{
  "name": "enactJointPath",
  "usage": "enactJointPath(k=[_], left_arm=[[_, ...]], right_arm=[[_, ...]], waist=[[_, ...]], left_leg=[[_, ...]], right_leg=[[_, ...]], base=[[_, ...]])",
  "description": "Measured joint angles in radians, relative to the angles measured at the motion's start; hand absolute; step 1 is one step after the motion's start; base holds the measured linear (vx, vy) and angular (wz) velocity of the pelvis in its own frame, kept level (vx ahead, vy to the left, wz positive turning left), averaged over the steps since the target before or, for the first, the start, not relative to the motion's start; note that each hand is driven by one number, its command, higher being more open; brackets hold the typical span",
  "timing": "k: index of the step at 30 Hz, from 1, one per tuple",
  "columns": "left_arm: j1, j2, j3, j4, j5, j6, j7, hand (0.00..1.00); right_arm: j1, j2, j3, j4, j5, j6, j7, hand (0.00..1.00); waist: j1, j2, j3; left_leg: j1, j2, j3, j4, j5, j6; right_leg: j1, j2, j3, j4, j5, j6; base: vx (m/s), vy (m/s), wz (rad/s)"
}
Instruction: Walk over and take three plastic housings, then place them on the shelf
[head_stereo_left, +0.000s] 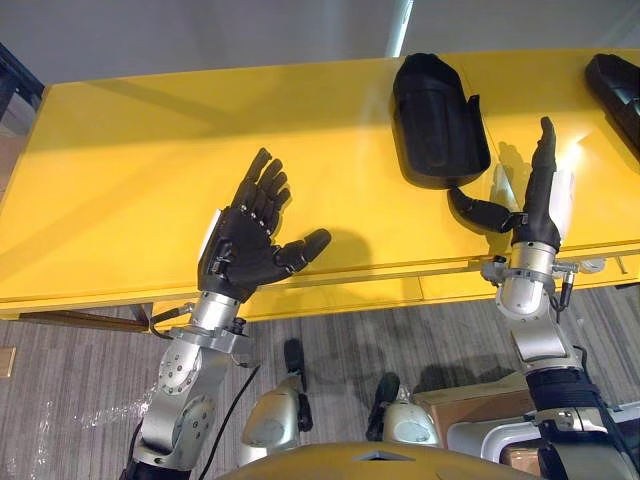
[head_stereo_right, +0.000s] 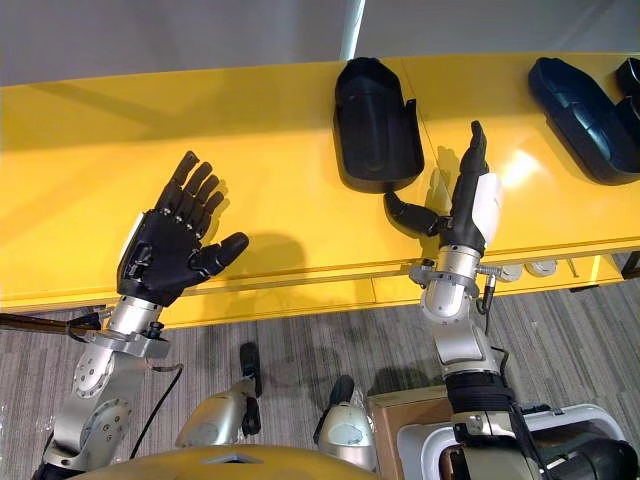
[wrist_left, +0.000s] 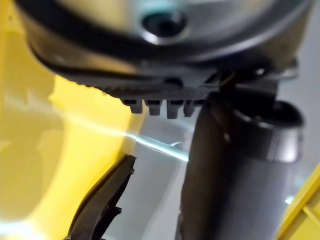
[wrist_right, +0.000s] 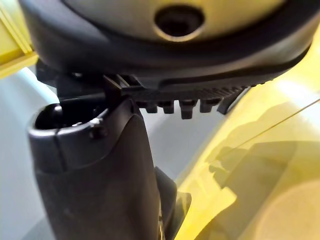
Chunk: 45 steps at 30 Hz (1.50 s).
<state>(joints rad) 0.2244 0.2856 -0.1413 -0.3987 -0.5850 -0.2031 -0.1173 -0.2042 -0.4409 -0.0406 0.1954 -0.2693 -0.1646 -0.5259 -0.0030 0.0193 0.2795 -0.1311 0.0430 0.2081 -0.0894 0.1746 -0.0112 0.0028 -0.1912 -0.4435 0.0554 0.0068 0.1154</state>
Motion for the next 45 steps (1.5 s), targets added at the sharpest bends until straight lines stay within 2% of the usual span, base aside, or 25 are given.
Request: enactJointPath(k=[9, 17, 19, 22, 24, 28, 30, 33, 36, 37, 38, 40, 42, 45], left_arm=[[0.003, -0.002, 0.005, 0.000, 0.001, -0.008, -0.022, 1.00], [0.022, -0.019, 0.055, -0.005, 0.001, -0.010, -0.043, 1.00], [0.021, -0.037, 0.058, -0.012, 0.003, -0.010, -0.052, 1.00], [0.021, -0.046, 0.037, -0.032, 0.004, -0.010, -0.060, 1.00], [0.018, -0.052, 0.017, -0.038, 0.003, -0.010, -0.068, 1.00], [0.015, -0.067, -0.052, -0.038, 0.000, -0.005, -0.107, 1.00], [0.015, -0.080, -0.103, -0.037, -0.001, 0.017, -0.127, 1.00], [0.010, -0.076, -0.162, -0.029, 0.009, 0.034, -0.144, 1.00], [-0.036, -0.054, -0.206, 0.040, 0.045, 0.038, -0.131, 1.00], [-0.068, -0.036, -0.208, 0.074, 0.045, 0.044, -0.124, 1.00], [-0.082, -0.027, -0.208, 0.088, 0.046, 0.048, -0.117, 1.00], [-0.137, -0.001, -0.209, 0.126, 0.051, 0.050, -0.078, 1.00], [-0.168, 0.005, -0.209, 0.129, 0.051, 0.050, -0.054, 1.00], [-0.213, -0.002, -0.232, 0.133, 0.052, 0.050, -0.022, 1.00]], right_arm=[[0.007, 0.000, -0.003, 0.001, 0.000, -0.006, 0.008, 1.00], [0.232, 0.020, -0.043, -0.228, 0.007, -0.118, 0.144, 1.00], [0.299, 0.060, -0.061, -0.315, 0.049, -0.149, 0.168, 1.00], [0.364, 0.126, -0.078, -0.398, 0.132, -0.165, 0.173, 1.00], [0.382, 0.170, -0.078, -0.410, 0.169, -0.172, 0.171, 1.00], [0.447, 0.254, -0.078, -0.410, 0.177, -0.162, 0.122, 1.00], [0.492, 0.301, -0.082, -0.412, 0.219, -0.144, 0.096, 1.00], [0.572, 0.337, -0.108, -0.448, 0.294, -0.126, 0.109, 1.00], [0.659, 0.333, -0.160, -0.468, 0.375, -0.126, 0.175, 1.00], [0.687, 0.331, -0.184, -0.469, 0.410, -0.126, 0.197, 1.00], [0.701, 0.330, -0.195, -0.469, 0.431, -0.127, 0.208, 1.00], [0.761, 0.330, -0.241, -0.469, 0.525, -0.133, 0.242, 1.00], [0.799, 0.332, -0.262, -0.468, 0.567, -0.138, 0.265, 1.00], [0.830, 0.333, -0.261, -0.468, 0.597, -0.163, 0.320, 1.00]], waist=[[-0.001, 0.006, 0.003], [0.002, 0.006, 0.003], [-0.006, 0.007, 0.000], [-0.015, 0.006, -0.017], [-0.033, 0.003, -0.038], [-0.045, -0.008, -0.077], [-0.062, -0.011, -0.089], [-0.096, -0.010, -0.103], [-0.156, -0.005, -0.141], [-0.188, -0.003, -0.144], [-0.201, -0.002, -0.147], [-0.251, 0.003, -0.151], [-0.275, 0.003, -0.151], [-0.283, 0.007, -0.152]], left_leg=[[0.001, 0.002, -0.011, 0.000, 0.003, -0.003], [0.035, 0.002, 0.011, -0.001, 0.000, -0.002], [0.057, 0.004, 0.023, -0.001, -0.016, -0.010], [0.072, 0.008, 0.053, -0.001, -0.025, -0.010], [0.081, 0.007, 0.070, -0.001, -0.031, -0.009], [0.125, 0.012, 0.133, -0.001, -0.044, -0.008], [0.160, 0.023, 0.205, 0.000, -0.063, -0.017], [0.197, 0.039, 0.314, 0.000, -0.094, -0.037], [0.226, 0.056, 0.445, 0.002, -0.116, -0.058], [0.246, 0.063, 0.491, 0.003, -0.123, -0.068], [0.253, 0.067, 0.513, 0.004, -0.126, -0.072], [0.270, 0.082, 0.576, 0.004, -0.131, -0.084], [0.273, 0.095, 0.605, 0.004, -0.132, -0.091], [0.278, 0.116, 0.619, 0.005, -0.130, -0.098]], right_leg=[[0.000, 0.000, -0.006, 0.013, -0.010, -0.011], [0.027, -0.001, 0.006, 0.008, -0.010, -0.006], [0.047, 0.001, 0.013, -0.006, -0.009, -0.003], [0.052, 0.002, 0.037, -0.019, -0.009, -0.003], [0.054, 0.001, 0.051, -0.026, -0.001, 0.006], [0.059, 0.001, 0.122, -0.027, 0.003, 0.008], [0.047, 0.008, 0.193, -0.027, 0.009, 0.007], [0.022, 0.026, 0.297, -0.043, 0.023, 0.008], [-0.021, 0.055, 0.427, -0.064, 0.046, 0.011], [-0.025, 0.068, 0.472, -0.077, 0.062, 0.002], [-0.030, 0.075, 0.494, -0.081, 0.066, 0.002], [-0.047, 0.096, 0.552, -0.094, 0.082, -0.001], [-0.058, 0.114, 0.575, -0.098, 0.087, -0.003], [-0.061, 0.137, 0.585, -0.097, 0.089, -0.003]], base=[[0.00, -0.002, 0.02], [0.02, -0.005, -0.05], [0.02, -0.004, -0.16], [0.01, 0.002, -0.26], [0.05, 0.012, -0.30], [0.06, 0.009, -0.48], [0.02, 0.009, -0.92], [0.00, -0.001, -1.15], [0.02, -0.007, -1.30], [0.04, -0.021, -1.28], [0.04, -0.040, -1.17], [0.02, -0.068, -0.91], [0.00, -0.085, -0.52], [-0.03, -0.106, -0.19]])
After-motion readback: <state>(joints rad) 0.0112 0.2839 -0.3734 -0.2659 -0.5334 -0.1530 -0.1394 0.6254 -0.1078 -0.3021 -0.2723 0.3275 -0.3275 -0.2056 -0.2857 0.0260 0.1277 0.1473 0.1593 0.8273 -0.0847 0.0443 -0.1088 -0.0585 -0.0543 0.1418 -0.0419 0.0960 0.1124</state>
